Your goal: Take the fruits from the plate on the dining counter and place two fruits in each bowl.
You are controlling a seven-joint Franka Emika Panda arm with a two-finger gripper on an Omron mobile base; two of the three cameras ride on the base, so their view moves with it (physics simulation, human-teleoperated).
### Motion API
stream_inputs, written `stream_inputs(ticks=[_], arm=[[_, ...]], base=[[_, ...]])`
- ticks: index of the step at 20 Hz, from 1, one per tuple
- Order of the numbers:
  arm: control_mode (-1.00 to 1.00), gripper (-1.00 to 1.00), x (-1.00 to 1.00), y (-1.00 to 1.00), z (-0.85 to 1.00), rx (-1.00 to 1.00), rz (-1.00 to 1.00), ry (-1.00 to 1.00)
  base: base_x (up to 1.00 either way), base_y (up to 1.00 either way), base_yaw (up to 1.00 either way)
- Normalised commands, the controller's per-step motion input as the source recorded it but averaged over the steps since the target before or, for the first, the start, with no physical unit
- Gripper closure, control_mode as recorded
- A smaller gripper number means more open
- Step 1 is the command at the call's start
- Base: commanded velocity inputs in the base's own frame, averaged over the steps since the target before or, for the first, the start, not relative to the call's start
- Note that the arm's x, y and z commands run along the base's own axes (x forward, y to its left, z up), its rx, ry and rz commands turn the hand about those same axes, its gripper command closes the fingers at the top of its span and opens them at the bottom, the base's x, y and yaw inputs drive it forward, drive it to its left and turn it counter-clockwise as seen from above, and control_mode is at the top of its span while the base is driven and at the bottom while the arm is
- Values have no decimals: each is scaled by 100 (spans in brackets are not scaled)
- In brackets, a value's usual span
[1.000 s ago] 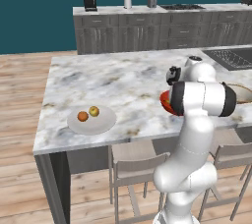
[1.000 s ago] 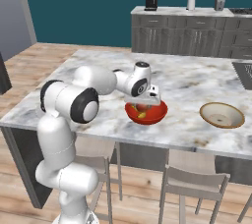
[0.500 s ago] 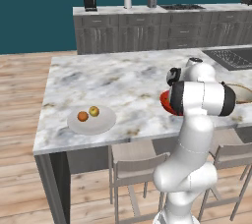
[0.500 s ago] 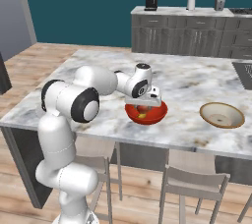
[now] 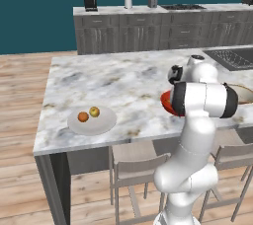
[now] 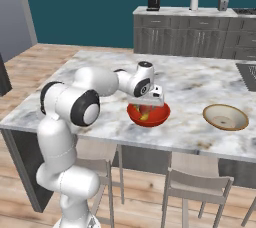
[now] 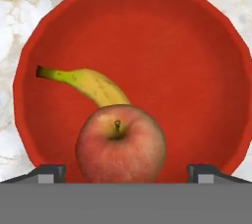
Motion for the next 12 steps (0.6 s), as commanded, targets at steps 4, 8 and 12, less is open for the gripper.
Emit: stream_inputs(ticks=[4,8,12], arm=[[-100,-100,-36,8,63,0,-6,0],[-100,-100,-51,20,56,0,-9,3],[-100,-100,-58,51,48,0,-12,6]], base=[[0,0,0],[0,0,0],[0,0,0]])
